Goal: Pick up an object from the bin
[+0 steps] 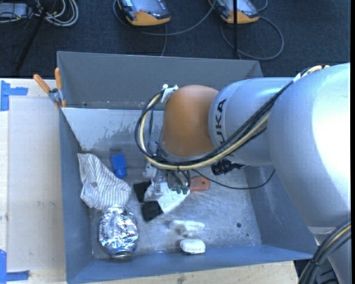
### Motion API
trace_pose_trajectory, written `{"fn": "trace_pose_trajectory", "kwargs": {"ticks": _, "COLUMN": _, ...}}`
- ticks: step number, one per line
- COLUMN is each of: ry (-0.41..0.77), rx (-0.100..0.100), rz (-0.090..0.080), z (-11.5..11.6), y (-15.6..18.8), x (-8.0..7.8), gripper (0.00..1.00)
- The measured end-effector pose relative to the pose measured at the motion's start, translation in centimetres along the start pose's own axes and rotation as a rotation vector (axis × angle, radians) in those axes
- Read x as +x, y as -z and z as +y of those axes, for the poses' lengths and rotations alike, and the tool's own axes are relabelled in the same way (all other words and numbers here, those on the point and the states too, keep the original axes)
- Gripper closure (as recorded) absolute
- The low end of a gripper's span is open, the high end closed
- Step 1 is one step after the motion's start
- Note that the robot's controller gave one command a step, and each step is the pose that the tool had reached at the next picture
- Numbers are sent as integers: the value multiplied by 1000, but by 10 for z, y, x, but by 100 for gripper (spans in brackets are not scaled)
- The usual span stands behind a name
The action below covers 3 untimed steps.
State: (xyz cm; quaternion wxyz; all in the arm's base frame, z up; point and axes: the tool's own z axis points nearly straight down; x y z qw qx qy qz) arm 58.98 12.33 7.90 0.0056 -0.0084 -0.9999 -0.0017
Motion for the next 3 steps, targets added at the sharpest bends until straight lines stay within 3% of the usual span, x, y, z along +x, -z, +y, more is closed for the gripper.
{"fn": "trace_pose_trajectory", "kwargs": {"ticks": 1, "ry": 62, "rx": 5, "rz": -6, "z": 2, "y": 29, "x": 3, "gripper": 100}}
{"fn": "trace_pose_trajectory", "kwargs": {"ticks": 2, "ry": 131, "rx": 5, "rz": -5, "z": 2, "y": 89, "x": 13, "gripper": 100}}
{"fn": "trace_pose_trajectory", "kwargs": {"ticks": 3, "ry": 273, "rx": 5, "rz": -10, "z": 11, "y": 143, "x": -3, "gripper": 100}}
